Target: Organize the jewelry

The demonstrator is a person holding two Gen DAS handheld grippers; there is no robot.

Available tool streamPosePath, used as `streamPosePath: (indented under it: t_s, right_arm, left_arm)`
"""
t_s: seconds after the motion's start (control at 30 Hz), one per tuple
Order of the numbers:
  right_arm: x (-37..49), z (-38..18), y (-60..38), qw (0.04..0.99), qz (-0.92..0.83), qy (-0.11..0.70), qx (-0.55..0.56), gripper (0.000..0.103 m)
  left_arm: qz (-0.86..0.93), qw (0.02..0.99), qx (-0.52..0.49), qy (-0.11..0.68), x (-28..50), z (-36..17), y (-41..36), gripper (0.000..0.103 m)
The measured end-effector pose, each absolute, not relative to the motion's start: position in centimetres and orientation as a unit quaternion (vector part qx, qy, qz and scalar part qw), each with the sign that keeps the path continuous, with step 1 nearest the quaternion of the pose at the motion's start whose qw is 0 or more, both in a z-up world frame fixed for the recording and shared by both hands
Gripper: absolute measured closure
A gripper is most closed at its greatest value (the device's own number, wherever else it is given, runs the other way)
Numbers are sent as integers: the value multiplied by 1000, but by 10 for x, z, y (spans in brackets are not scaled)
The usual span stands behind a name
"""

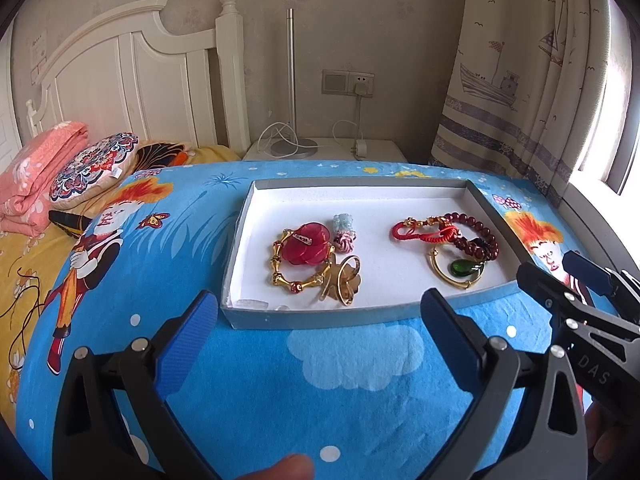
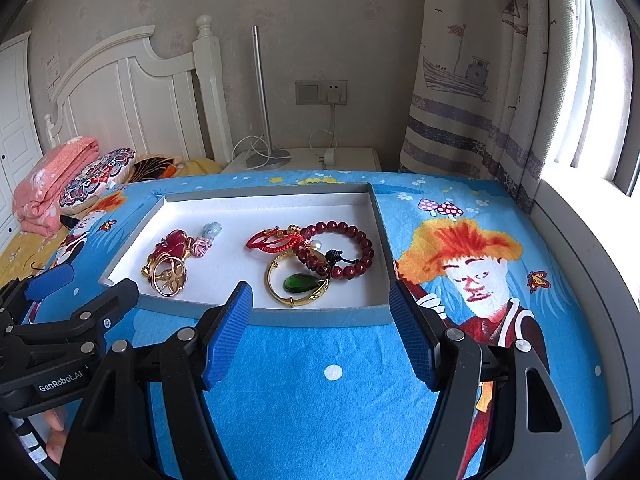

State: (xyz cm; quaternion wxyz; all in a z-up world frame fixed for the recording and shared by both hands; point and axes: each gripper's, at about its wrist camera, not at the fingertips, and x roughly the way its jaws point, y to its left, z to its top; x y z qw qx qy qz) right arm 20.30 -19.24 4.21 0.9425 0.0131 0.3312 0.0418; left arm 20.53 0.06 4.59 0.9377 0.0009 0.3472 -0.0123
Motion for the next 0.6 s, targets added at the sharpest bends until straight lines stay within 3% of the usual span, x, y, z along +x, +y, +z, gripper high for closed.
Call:
streamPosePath:
  t_s: [0.6]
  right_arm:
    - [203, 42, -192, 943, 42, 331, 13, 37]
  left_arm:
    - [-15, 938, 2, 347, 206, 45, 1, 5]
